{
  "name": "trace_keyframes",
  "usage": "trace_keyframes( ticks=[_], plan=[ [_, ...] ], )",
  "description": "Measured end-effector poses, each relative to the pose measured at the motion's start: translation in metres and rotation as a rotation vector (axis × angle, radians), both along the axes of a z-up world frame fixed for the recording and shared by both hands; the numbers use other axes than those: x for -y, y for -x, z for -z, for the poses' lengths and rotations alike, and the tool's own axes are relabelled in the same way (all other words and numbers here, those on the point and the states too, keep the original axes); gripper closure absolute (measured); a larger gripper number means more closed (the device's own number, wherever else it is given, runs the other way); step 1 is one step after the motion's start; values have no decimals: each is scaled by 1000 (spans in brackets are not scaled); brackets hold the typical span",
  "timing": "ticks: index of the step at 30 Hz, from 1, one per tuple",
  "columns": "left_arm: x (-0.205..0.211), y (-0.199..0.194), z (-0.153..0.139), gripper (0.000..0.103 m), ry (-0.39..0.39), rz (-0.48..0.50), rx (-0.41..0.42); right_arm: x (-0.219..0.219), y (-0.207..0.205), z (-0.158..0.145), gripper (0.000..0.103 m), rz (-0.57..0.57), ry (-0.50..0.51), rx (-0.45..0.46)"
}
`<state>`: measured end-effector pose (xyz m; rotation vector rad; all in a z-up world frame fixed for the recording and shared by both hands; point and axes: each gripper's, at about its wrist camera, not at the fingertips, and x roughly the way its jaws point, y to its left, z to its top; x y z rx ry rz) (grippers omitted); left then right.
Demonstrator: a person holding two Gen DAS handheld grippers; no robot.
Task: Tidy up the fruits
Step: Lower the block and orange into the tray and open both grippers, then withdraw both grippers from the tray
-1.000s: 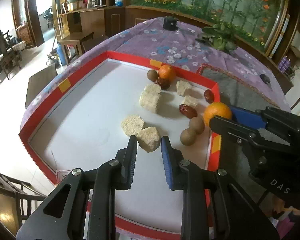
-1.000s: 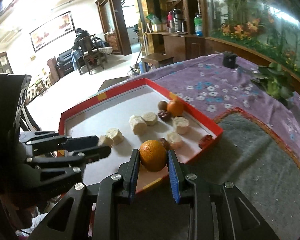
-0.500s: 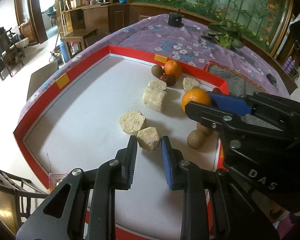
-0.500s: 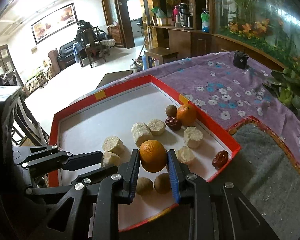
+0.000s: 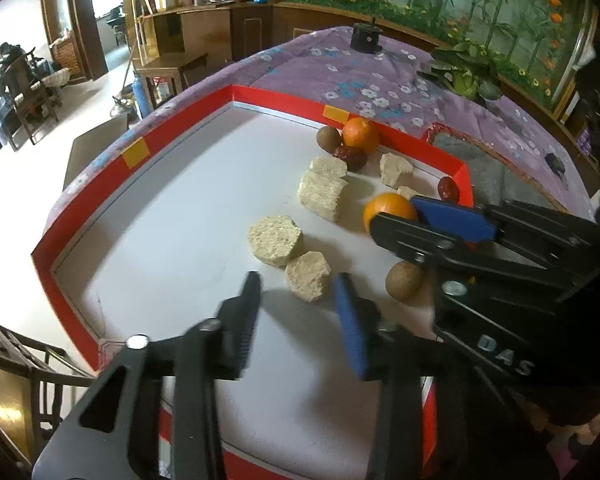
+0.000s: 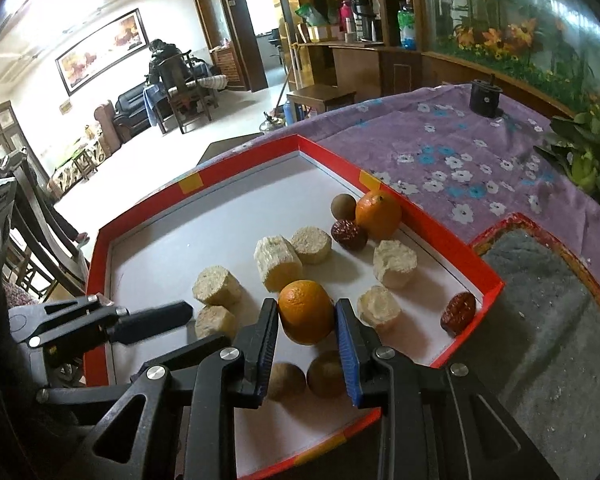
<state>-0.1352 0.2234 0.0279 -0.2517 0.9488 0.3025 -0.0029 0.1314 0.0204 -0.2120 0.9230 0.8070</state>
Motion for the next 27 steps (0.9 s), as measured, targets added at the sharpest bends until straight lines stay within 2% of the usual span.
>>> trace_keyframes(
  ticks=[2,10,15,18,22,27],
  plan=[
    [0,3,-1,43,-1,-8,6,7,5,-6,73,3,-42,1],
    [6,14,-6,43,-32,-23,9,15,18,-18,70,17,-50,34],
    [18,21,-16,43,-61,-25,59,43,46,-33,52,115,-44,167],
    [29,23,-23,43,-111,-30,76,54,54,-36,52,144,-53,186],
    [40,28,-29,43,-116,-33,95,77,61,-41,51,203,-95,195],
    [50,31,-32,43,-136,-26,101,95,71,-41,41,246,-99,219]
  ],
)
